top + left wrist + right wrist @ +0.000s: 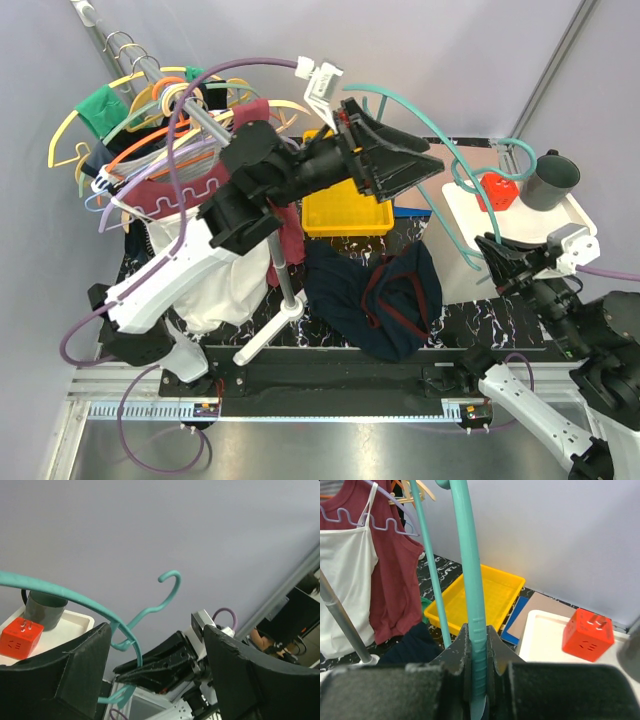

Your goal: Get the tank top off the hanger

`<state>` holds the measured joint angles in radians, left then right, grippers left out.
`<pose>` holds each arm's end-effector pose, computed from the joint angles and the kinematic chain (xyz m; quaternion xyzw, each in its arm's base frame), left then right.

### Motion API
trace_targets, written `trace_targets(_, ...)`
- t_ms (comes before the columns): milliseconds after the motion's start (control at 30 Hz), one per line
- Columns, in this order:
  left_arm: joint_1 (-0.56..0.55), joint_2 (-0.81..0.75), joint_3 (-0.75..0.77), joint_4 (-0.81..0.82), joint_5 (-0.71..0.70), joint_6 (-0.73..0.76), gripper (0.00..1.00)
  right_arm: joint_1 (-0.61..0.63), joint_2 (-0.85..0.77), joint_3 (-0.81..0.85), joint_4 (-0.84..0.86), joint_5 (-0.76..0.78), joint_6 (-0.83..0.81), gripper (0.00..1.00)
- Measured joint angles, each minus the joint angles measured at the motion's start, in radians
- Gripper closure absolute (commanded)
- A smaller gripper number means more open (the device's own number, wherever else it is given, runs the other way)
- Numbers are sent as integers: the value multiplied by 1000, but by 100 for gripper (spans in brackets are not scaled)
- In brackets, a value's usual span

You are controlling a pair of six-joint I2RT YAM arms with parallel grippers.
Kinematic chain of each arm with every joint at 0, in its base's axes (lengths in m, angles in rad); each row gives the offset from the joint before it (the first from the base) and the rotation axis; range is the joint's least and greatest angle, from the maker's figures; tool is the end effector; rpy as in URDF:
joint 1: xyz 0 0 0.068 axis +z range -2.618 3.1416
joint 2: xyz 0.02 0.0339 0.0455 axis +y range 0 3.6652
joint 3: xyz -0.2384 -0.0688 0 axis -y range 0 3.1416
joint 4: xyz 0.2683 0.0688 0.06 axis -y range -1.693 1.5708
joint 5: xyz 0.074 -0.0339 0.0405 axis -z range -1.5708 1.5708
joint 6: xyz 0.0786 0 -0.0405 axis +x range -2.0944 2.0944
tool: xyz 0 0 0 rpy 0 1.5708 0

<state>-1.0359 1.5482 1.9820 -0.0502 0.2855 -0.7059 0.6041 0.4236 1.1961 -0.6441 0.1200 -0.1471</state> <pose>0.1703 -0.3308 0.5750 0.2073 0.5268 -0.6789 0.4676 0.0907 0.0512 0.4612 -0.1999 0.6297 0.1312 0.7391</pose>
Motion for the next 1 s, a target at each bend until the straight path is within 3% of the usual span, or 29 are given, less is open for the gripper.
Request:
trace_targets(333,-6,-111,38,-5,211,32,18,0,51,108,-249,-27,-40,100)
trace_targets(500,-10,-222,37,-48,211,100,16,0,126,120,-325,-89,-43,100)
trace_targets(667,-10,-405,-1,-87,127,195,15,0,194,147,-341,-245,-96,100)
trace_targets(800,-10,-586,-111,-97,-39,272,15,0,294,202,-353,-375,-183,100)
trace_targets(1000,-10,-739,-197,-156,-282,338,15,-1,500,303,-346,-454,-297,100)
